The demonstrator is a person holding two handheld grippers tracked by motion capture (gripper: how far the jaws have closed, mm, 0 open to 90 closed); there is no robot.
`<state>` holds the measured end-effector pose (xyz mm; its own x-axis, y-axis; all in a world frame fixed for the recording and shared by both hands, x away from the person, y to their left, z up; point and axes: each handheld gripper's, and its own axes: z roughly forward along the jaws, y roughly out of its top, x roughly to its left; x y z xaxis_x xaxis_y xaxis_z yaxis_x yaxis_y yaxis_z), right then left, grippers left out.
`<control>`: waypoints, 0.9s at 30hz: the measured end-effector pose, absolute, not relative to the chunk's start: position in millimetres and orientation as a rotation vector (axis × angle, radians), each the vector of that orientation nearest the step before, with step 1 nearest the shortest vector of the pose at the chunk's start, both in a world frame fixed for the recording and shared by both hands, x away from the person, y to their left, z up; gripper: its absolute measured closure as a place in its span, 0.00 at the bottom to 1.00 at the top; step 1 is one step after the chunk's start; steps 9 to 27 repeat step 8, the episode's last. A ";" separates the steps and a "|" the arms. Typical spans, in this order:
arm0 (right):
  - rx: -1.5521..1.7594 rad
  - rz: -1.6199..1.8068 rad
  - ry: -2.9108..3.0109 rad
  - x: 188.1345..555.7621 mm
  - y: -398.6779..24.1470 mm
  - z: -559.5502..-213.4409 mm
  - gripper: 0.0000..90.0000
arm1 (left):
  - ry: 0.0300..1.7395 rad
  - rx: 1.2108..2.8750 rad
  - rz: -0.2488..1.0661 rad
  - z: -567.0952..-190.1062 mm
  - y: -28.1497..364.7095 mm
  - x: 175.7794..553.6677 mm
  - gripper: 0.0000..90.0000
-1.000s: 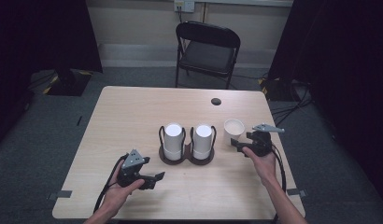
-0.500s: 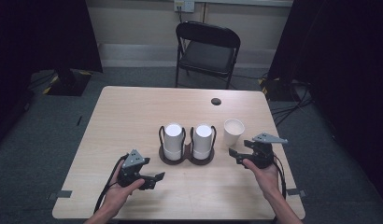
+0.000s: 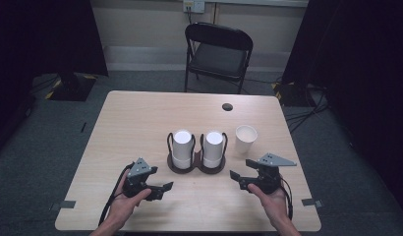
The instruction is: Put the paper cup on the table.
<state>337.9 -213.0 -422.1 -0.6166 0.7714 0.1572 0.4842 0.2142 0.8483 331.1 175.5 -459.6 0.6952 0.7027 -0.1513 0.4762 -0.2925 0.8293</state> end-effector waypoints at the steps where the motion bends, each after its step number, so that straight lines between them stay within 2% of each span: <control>1: 1.158 1.340 2.189 336.6 -211.8 -422.0 0.23 | 0.921 1.947 0.289 -460.1 175.2 331.7 0.18; 27: 1.161 1.337 2.202 332.7 -207.6 -428.5 0.22 | 0.918 1.953 0.314 -459.5 174.4 331.0 0.18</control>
